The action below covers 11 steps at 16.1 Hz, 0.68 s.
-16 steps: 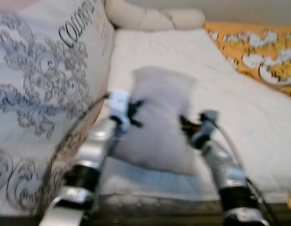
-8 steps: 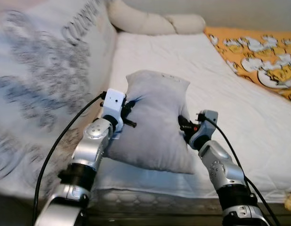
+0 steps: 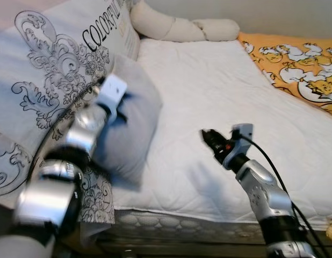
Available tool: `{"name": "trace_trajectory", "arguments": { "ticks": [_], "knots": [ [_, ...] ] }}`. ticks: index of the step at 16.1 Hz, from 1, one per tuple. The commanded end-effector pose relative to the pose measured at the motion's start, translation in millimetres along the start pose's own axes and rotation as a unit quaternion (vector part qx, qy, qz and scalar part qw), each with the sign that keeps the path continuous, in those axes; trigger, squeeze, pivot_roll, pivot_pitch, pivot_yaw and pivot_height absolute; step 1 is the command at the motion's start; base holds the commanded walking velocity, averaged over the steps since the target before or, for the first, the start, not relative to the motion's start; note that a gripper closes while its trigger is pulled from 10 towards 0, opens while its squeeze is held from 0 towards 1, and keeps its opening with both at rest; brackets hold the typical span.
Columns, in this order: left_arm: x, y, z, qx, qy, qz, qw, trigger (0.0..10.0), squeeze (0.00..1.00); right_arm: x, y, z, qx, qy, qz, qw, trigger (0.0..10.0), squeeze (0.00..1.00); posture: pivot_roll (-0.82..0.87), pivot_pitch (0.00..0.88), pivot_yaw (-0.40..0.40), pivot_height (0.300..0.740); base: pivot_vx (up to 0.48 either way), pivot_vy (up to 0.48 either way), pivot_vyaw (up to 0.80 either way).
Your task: Clean up the room
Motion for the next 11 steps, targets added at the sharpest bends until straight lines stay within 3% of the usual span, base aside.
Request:
{"name": "trace_trajectory", "arguments": {
  "ticks": [1,3,6,7,8,11],
  "knots": [
    [19.4,-1.2,8.9,-0.007,-0.034,0.031,0.999,10.0,0.0,6.2,6.7,3.6,0.014,0.01,0.036,0.999,10.0,1.0,0.04,0.0,0.032,0.74,0.0,0.0,0.0],
    [25.2,1.2,-4.1,0.021,-0.061,0.032,0.997,10.0,0.0,12.6,16.9,5.0,0.037,0.022,0.075,0.996,10.0,1.0,0.03,0.0,0.043,0.74,0.0,0.0,0.0],
    [9.0,8.3,-43.9,0.116,-0.075,-0.017,0.99,10.0,0.0,19.1,33.1,10.7,0.069,0.047,0.117,0.99,10.0,1.0,0.01,0.0,0.064,0.74,0.0,0.0,0.0],
    [6.5,9.5,-49.1,0.127,-0.07,-0.013,0.989,10.0,0.33,18.0,35.2,13.2,0.071,0.052,0.116,0.989,10.0,1.0,0.01,0.0,0.062,0.74,0.0,0.0,0.0],
    [5.8,9.3,-48.8,0.124,-0.059,-0.008,0.99,10.0,1.0,15.4,36.1,12.5,0.08,0.053,0.109,0.989,10.0,1.0,0.01,0.0,0.06,0.74,0.0,0.0,0.0],
    [15.8,7.3,-35.7,0.08,-0.014,0.027,0.996,10.0,1.0,18.1,38.1,11.5,0.091,0.027,0.112,0.989,10.0,1.0,0.02,0.0,0.051,0.74,0.0,0.0,0.0]
  ]
}}
Point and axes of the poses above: a point about 5 cm out from each wrist's last joint towards the gripper, its own y axis pointing back from the gripper into the wrist, its own z axis along the axis of the wrist's last joint, x = y × z, the point moved 4 cm from there along -y, pointing out of the wrist towards the gripper, and after that the axes turned 11 degrees about -y, right-handed, at the moved point
